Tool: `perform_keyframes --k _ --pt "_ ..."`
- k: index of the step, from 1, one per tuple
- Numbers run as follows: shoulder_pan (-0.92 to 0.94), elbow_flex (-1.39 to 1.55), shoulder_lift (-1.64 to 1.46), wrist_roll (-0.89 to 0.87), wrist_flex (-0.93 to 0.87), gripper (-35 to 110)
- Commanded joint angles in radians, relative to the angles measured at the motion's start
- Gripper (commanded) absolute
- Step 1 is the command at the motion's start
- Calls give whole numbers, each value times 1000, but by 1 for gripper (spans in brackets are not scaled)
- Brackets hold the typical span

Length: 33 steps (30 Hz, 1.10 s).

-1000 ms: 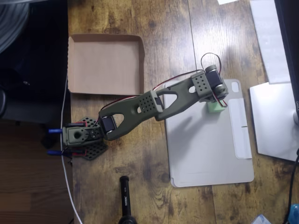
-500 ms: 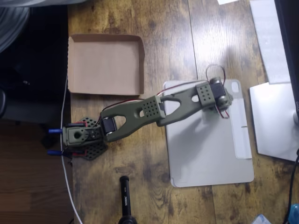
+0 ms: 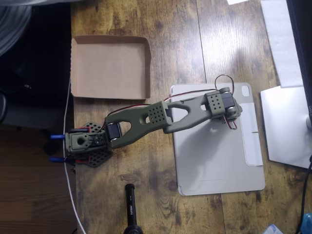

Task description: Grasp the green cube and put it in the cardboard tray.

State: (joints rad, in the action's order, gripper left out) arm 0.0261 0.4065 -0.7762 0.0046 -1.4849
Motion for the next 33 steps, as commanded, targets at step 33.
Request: perform_keyframes --k 33 --pt "-55 101 -173 -72 -8 14"
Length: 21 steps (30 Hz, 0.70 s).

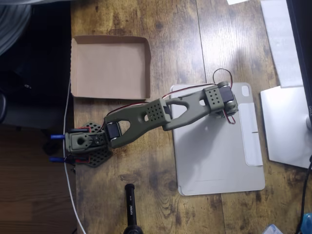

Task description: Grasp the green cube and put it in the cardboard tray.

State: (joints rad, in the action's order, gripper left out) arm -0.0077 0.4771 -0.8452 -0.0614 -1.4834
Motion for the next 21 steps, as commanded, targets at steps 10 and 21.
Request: perform_keyframes --k 10,21 --pt "-158 -164 -204 -54 -313 14" --pt "-296 121 -546 -20 -305 15"
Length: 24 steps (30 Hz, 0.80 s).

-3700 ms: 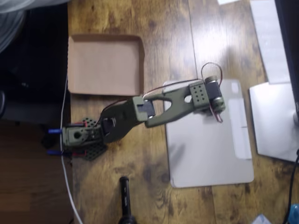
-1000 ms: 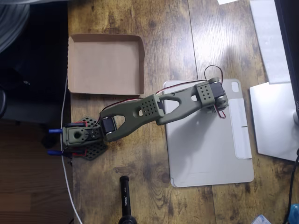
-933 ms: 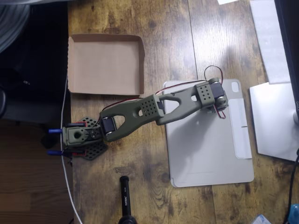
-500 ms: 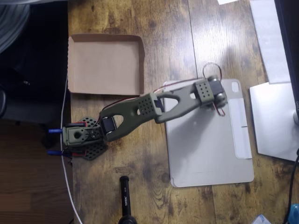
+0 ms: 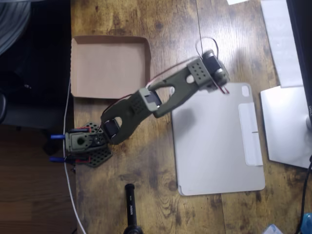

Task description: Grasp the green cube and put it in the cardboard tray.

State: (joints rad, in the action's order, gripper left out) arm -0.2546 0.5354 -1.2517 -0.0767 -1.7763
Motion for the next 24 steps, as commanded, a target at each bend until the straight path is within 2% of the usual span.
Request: perform_keyframes --k 1,13,24 --pt "-66 109 -179 -8 -8 15" --pt "-201 600 -658 -86 91 16" --pt "-425 841 -767 -112 66 16"
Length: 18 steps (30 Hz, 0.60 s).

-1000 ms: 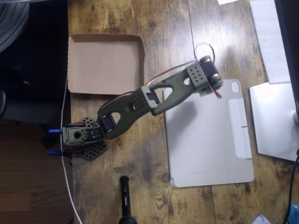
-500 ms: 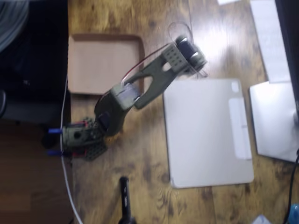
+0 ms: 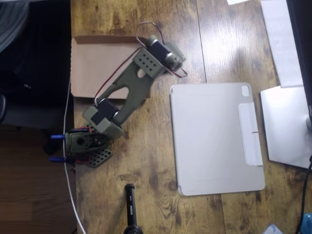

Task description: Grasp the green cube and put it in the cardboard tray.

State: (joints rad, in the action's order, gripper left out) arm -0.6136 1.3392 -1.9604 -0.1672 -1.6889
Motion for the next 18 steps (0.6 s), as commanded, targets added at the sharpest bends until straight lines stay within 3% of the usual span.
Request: perform_keyframes --k 1,9,18 --pt "-87 54 -54 -28 -23 16" --pt "-236 196 31 -54 -9 16" --pt "-181 420 60 -60 143 16"
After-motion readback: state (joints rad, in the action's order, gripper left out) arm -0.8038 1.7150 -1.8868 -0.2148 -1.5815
